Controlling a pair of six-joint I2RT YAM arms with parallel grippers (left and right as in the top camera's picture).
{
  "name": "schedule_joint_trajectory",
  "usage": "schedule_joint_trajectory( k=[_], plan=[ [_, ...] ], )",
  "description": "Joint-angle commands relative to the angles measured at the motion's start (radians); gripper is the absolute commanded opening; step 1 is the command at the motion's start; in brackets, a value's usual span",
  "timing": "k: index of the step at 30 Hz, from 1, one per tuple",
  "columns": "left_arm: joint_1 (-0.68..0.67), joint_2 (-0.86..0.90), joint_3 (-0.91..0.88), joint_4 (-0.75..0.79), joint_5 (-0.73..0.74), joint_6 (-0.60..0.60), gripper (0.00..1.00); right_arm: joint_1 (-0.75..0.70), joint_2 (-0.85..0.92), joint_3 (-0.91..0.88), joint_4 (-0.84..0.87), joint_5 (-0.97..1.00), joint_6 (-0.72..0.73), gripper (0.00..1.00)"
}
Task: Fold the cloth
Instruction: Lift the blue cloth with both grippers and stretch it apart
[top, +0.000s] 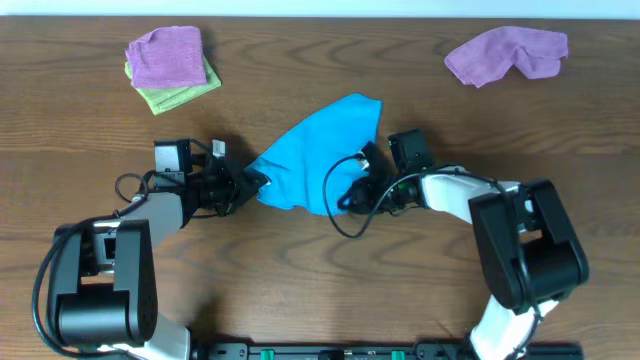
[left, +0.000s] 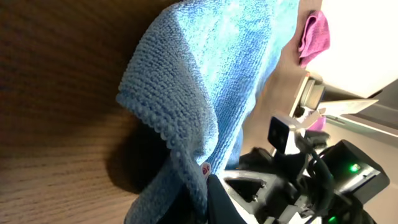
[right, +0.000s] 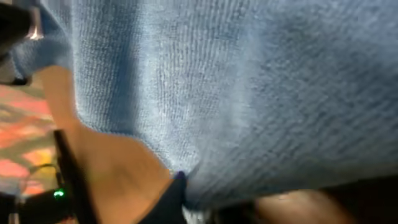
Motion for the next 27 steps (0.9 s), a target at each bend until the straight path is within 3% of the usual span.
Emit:
schedule_joint_trajectory(
  k=[1,6,12,17,27],
  plan=[
    [0.008,-0.001,0.029,0.004,0.037,0.015,0.06,0.006,0.034,-0.027,0.005,0.185,0.0,0.01],
    [0.027,-0.004,0.091,-0.007,0.1,0.014,0.06,-0.029,-0.034,-0.025,-0.01,0.16,0.007,0.01],
    [0.026,-0.004,0.289,-0.117,0.149,-0.025,0.06,-0.048,-0.307,-0.021,-0.051,0.182,0.009,0.01],
    [0.024,-0.004,0.473,-0.119,0.148,-0.071,0.06,-0.048,-0.506,0.017,-0.052,0.29,0.026,0.01],
    [0.024,-0.003,0.61,-0.113,0.003,-0.072,0.06,-0.098,-0.476,0.182,-0.051,0.359,-0.005,0.01]
  ],
)
